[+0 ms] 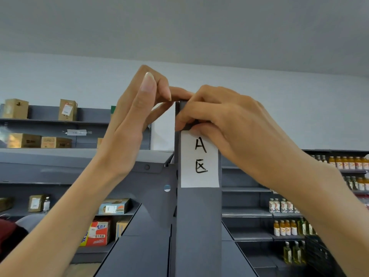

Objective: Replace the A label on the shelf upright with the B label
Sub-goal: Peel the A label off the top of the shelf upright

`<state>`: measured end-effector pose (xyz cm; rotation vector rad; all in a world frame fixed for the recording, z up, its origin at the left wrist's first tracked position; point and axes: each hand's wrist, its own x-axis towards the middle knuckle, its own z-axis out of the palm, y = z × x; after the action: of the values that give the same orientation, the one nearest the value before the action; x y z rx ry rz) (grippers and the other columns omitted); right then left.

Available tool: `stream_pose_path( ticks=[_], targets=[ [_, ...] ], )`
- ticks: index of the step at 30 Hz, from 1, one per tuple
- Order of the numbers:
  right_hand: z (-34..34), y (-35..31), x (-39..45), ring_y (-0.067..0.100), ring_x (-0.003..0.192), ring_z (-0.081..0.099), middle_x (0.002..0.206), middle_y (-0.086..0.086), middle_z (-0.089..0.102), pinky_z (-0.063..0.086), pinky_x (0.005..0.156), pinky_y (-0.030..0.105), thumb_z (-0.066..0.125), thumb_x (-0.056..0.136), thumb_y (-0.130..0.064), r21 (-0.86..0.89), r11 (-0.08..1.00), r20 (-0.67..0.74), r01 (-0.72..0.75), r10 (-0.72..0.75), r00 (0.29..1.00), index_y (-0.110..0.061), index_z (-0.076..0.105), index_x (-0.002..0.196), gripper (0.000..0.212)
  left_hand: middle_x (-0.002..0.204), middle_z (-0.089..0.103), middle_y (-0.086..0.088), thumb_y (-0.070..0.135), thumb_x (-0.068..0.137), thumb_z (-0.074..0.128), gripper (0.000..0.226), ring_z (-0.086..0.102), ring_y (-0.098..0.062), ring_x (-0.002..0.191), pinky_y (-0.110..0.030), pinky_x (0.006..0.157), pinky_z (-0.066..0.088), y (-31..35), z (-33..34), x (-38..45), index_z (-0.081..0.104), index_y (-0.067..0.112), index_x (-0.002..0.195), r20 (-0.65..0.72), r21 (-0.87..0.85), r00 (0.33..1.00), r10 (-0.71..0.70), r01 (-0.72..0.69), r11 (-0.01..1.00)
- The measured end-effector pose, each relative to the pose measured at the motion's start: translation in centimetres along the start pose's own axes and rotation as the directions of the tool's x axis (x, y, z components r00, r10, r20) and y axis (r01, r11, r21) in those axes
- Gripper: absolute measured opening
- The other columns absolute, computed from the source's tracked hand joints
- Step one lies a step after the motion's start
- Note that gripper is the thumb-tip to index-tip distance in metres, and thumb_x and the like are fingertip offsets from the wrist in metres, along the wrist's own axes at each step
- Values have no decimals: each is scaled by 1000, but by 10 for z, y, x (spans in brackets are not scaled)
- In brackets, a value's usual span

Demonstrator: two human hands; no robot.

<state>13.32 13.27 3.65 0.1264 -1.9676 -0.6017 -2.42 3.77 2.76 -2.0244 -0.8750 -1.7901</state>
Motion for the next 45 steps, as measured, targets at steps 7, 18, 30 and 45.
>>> stream_pose_path(
  ticks=[7, 18, 30, 45],
  targets=[
    [6, 0, -5, 20, 85, 62, 98, -2, 67, 55, 66, 42, 64, 85, -15, 56, 998, -62, 11, -7, 998, -17, 77, 93, 15, 112, 69, -22, 26, 102, 18, 33, 66, -24, 114, -38, 102, 48, -2, -2, 0, 46, 19, 85, 3, -32, 1000, -28, 28, 999],
    [9, 2, -14, 16, 89, 64, 100, 0, 70, 50, 71, 22, 64, 90, -14, 99, 995, -144, -26, 40, 989, -14, 78, 95, 15, 116, 57, -40, 32, 102, 18, 38, 65, -28, 116, -43, 107, 46, 4, 6, 3, 45, 14, 82, -44, -110, 994, -102, 97, 989],
    [3, -8, -6, 15, 79, 60, 96, 2, 67, 50, 68, 28, 65, 88, -7, 130, 987, -75, -100, 110, 991, -11, 75, 87, 11, 115, 53, -43, 34, 102, 19, 40, 67, -19, 109, -41, 105, 48, 8, 9, 2, 45, 14, 80, -62, -81, 993, -98, 92, 992],
    [3, -10, -2, 22, 79, 61, 99, 7, 63, 57, 62, 39, 71, 84, 4, -11, 999, -25, -34, 33, 999, -10, 69, 93, 17, 113, 58, -38, 36, 101, 20, 43, 66, -27, 111, -42, 100, 51, 2, 7, 2, 50, 16, 77, -83, -37, 994, -67, 64, 997]
  ],
)
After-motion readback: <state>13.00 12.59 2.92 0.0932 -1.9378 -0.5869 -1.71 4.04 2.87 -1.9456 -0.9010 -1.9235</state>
